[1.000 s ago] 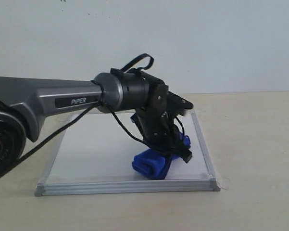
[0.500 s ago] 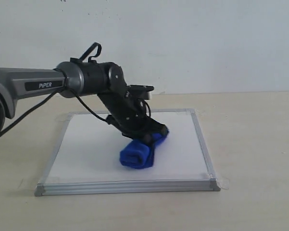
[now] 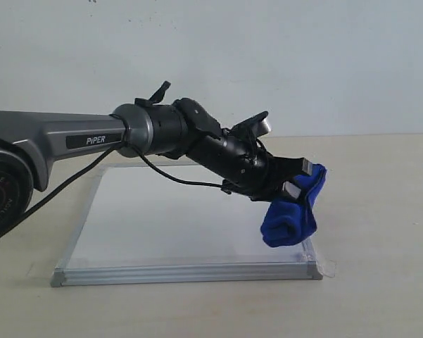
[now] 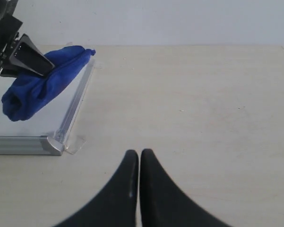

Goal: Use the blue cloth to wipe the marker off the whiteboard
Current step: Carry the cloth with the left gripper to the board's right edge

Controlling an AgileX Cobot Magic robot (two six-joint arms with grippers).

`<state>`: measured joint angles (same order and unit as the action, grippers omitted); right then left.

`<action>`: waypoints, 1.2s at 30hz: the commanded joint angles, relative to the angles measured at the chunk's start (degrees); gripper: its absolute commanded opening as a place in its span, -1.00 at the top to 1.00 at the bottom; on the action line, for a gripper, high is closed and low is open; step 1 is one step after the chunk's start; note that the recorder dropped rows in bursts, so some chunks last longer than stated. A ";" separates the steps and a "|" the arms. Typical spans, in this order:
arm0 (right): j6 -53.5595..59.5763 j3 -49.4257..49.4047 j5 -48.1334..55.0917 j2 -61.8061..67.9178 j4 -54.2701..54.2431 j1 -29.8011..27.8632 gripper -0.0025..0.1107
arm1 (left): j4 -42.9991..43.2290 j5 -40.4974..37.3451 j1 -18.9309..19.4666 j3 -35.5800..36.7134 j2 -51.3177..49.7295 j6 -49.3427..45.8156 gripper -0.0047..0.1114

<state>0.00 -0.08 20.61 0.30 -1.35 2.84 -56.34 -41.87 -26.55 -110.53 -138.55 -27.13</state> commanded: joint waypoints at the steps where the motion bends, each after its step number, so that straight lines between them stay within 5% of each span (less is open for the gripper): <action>1: 0.00 0.08 -0.12 -0.30 0.17 -0.29 0.93 | -9.08 3.10 -0.34 -0.35 0.19 -2.74 0.85; 24: 0.00 0.08 -0.12 -0.30 0.17 -0.29 0.93 | -25.72 34.61 -8.81 3.13 0.19 -1.98 0.85; 36: 0.00 0.08 -0.12 -0.30 0.17 -0.29 0.93 | -26.11 34.36 -9.50 3.13 -2.78 -1.35 0.85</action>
<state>0.00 -0.08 20.61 0.30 -1.35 2.84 -81.49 -7.99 -35.72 -107.63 -139.86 -29.35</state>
